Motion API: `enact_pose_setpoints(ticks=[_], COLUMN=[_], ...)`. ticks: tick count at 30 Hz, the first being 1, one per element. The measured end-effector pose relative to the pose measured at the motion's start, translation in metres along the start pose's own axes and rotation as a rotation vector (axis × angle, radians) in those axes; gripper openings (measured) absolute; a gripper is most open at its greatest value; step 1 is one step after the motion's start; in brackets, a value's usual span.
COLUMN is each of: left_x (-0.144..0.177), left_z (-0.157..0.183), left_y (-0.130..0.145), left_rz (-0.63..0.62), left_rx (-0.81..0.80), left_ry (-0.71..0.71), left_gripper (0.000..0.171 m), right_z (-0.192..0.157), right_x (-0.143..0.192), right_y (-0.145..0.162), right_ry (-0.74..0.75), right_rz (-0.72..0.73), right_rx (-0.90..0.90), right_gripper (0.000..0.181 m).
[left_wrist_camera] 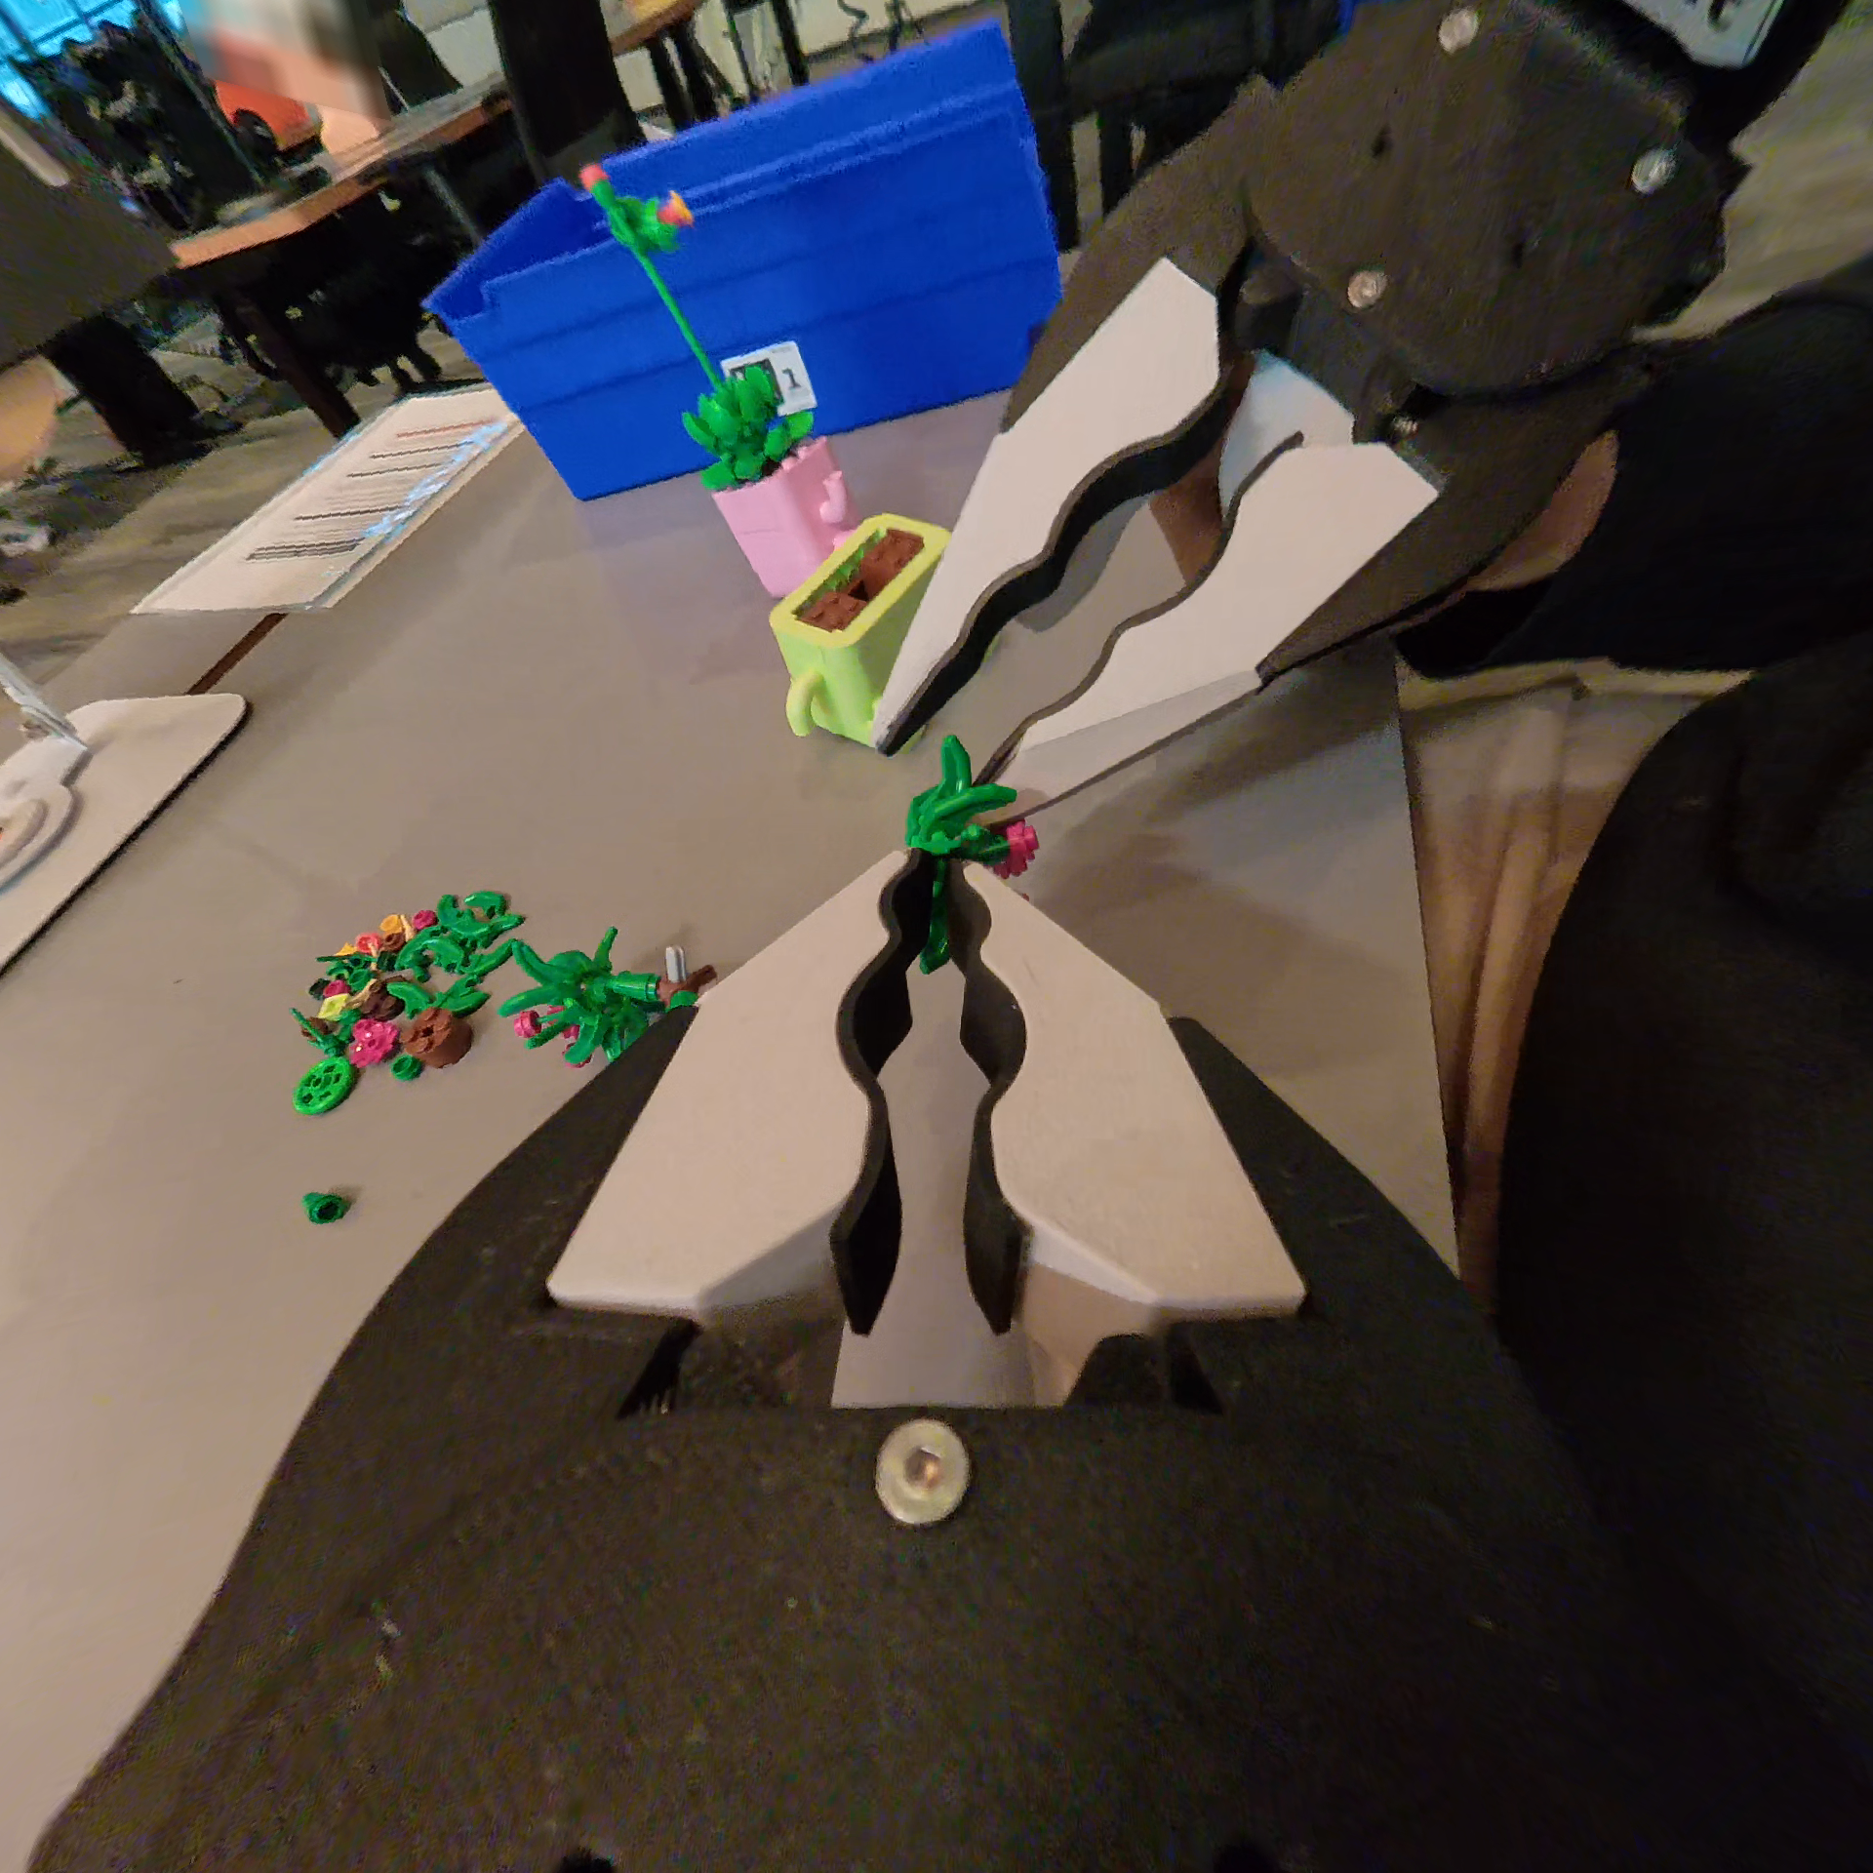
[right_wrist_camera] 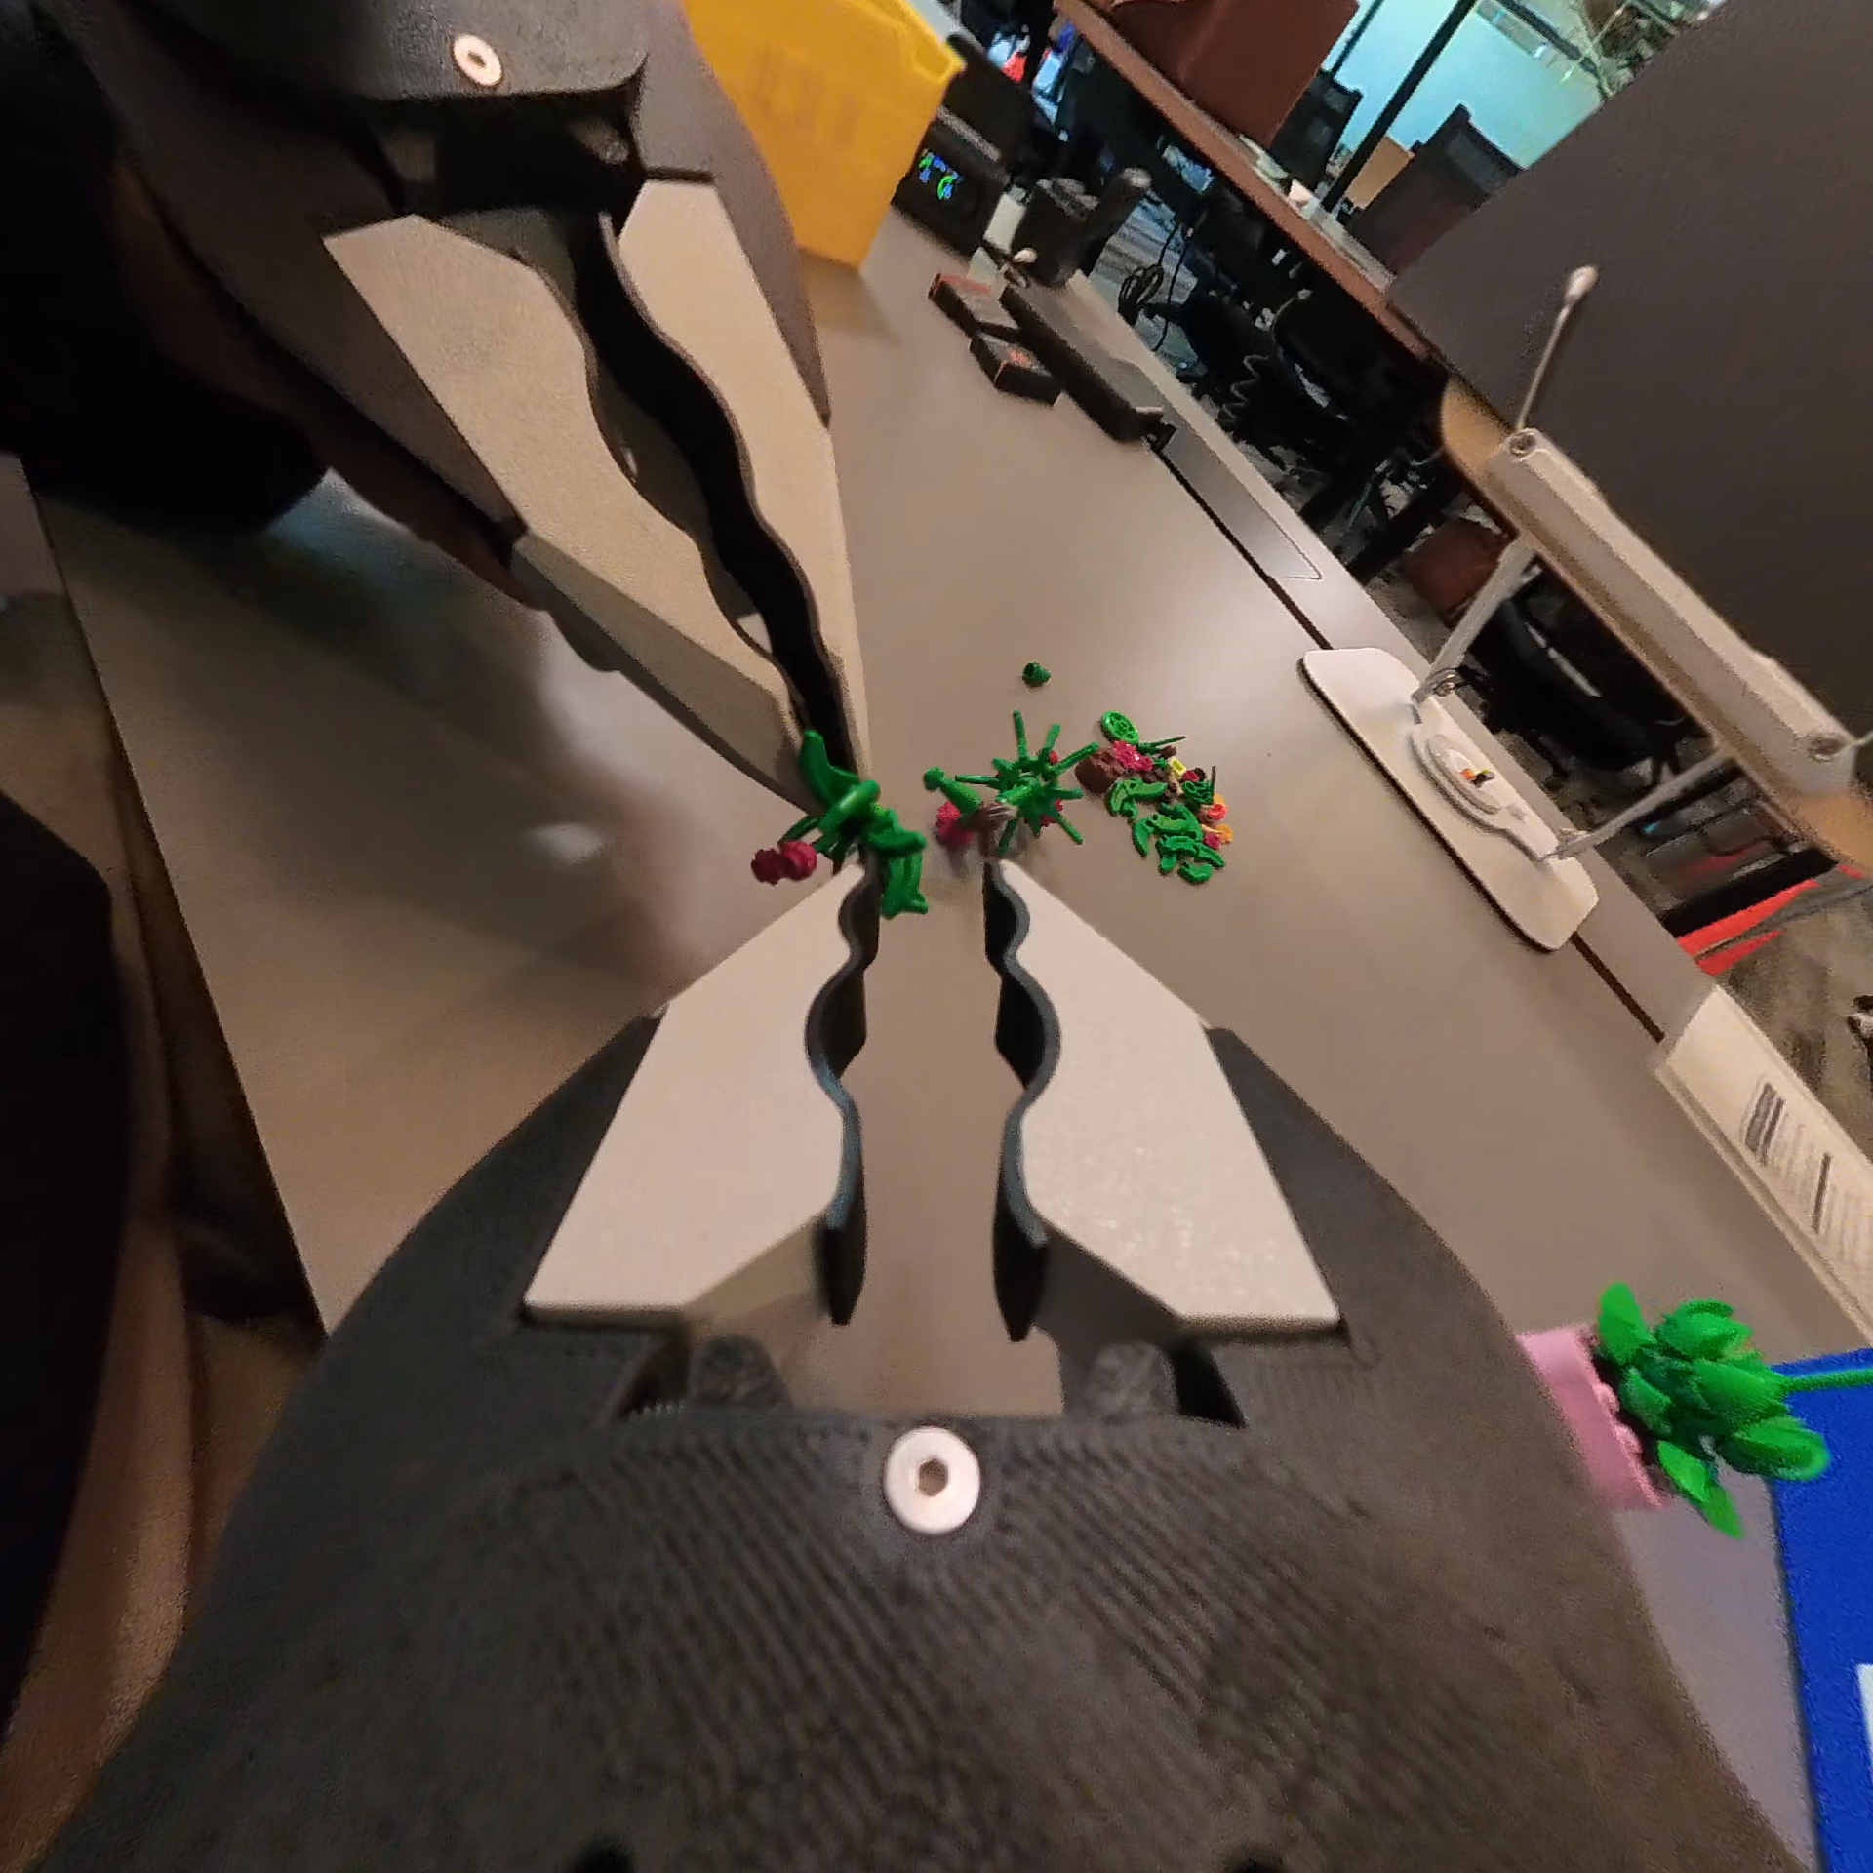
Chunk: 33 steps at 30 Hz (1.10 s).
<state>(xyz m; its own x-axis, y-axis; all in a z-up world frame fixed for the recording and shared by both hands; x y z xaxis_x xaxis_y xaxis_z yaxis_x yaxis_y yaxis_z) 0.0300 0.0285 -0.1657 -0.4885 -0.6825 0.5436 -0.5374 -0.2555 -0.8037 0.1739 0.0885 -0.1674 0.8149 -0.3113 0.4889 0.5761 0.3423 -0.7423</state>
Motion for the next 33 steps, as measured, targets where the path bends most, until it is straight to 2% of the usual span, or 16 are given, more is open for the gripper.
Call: enact_pose_setpoints(ticks=[5, 11, 13, 17, 21, 25, 30, 33], left_x=[-0.002, 0.0, 0.0, 0.008, 0.009, 0.014, 0.02, 0.02], left_z=[0.006, 0.007, 0.007, 0.004, 0.003, 0.0, -0.004, -0.003], left_y=[0.006, 0.007, 0.006, -0.006, -0.007, -0.008, -0.001, -0.002], left_rz=[-0.065, -0.059, -0.066, -0.002, 0.004, 0.044, 0.112, 0.15], left_rx=[-0.12, -0.138, -0.145, -0.11, -0.111, -0.076, -0.017, -0.001], left_ry=[-0.013, 0.006, 0.001, -0.022, -0.052, -0.018, 0.114, 0.152], left_gripper=[0.0, 0.0, 0.0, 0.0, 0.0, 0.0, 0.0, 0.0], right_z=[-0.012, -0.019, -0.015, -0.003, 0.0, 0.009, 0.019, 0.024], right_x=[-0.007, -0.007, -0.007, -0.001, -0.004, -0.007, -0.011, -0.009], right_y=[0.005, 0.003, 0.0, -0.007, -0.009, -0.007, 0.004, 0.009], right_ry=[-0.024, -0.012, -0.055, -0.08, -0.083, -0.255, -0.658, -0.8], right_rz=[-0.029, -0.024, -0.048, 0.015, 0.034, 0.101, 0.167, 0.272], right_rx=[0.105, 0.16, 0.085, -0.112, -0.252, -0.478, -0.726, -0.858], right_gripper=[0.011, 0.006, 0.005, 0.004, 0.003, 0.003, 0.001, 0.0])
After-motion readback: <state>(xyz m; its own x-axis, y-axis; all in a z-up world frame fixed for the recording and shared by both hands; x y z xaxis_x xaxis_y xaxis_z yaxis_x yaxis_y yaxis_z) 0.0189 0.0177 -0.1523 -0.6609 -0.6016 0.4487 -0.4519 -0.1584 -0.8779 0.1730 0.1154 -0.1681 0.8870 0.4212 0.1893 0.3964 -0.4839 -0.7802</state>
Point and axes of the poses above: each gripper's, where its closed fingertips meet, x back along the fingers, y out of its underside, z = x × y across the jaws, the point moved 9 cm from there along x, back along the fingers, and after that the axes turned 12 degrees about -z, right-handed, at the moved point
